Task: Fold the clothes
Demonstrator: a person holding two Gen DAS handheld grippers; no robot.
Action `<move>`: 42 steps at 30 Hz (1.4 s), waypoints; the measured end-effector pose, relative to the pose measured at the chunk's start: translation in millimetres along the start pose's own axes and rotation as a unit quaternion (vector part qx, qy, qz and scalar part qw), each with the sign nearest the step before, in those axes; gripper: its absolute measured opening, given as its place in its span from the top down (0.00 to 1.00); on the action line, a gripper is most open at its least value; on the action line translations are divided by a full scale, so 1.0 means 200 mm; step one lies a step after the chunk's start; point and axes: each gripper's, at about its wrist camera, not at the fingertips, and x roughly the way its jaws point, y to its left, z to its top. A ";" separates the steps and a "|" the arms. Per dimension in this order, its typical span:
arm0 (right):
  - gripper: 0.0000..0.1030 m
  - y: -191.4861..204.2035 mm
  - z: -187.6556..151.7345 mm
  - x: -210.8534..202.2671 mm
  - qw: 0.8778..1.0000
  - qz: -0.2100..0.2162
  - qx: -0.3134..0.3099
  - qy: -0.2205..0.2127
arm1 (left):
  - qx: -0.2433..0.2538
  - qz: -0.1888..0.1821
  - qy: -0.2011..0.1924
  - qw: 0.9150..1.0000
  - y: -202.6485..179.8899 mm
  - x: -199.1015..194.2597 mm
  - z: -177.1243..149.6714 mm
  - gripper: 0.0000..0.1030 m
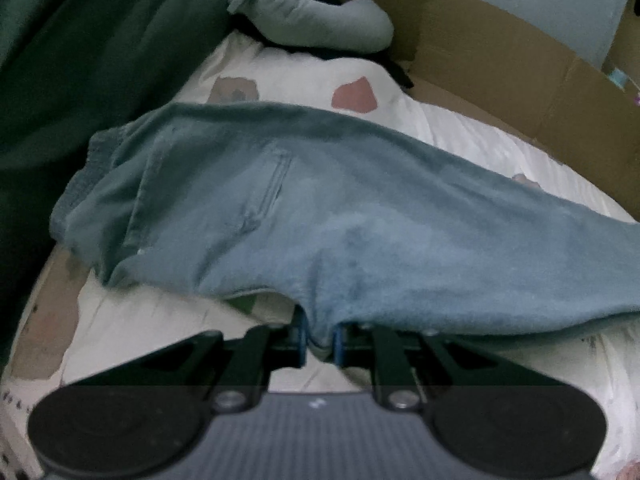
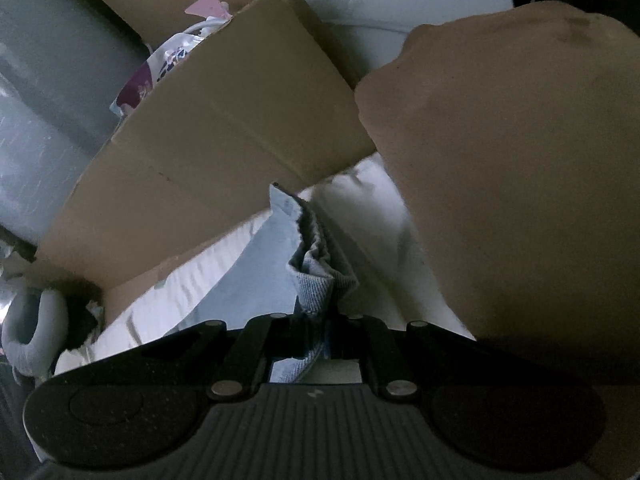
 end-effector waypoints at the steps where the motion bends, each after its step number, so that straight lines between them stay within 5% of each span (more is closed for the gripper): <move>1: 0.95 0.00 -0.02 -0.03 1.000 0.000 -0.004 0.002 | -0.002 0.000 0.001 1.000 0.01 -0.01 -0.01 0.88; 26: 0.95 -0.43 -0.55 -0.90 0.999 -0.036 -0.002 0.017 | 0.005 -0.030 0.054 0.998 0.04 -0.20 -0.32 0.89; 42: 0.95 -0.75 -0.84 -1.24 0.995 -0.087 0.045 0.021 | 0.015 -0.055 0.066 0.996 0.09 -0.21 -0.27 0.89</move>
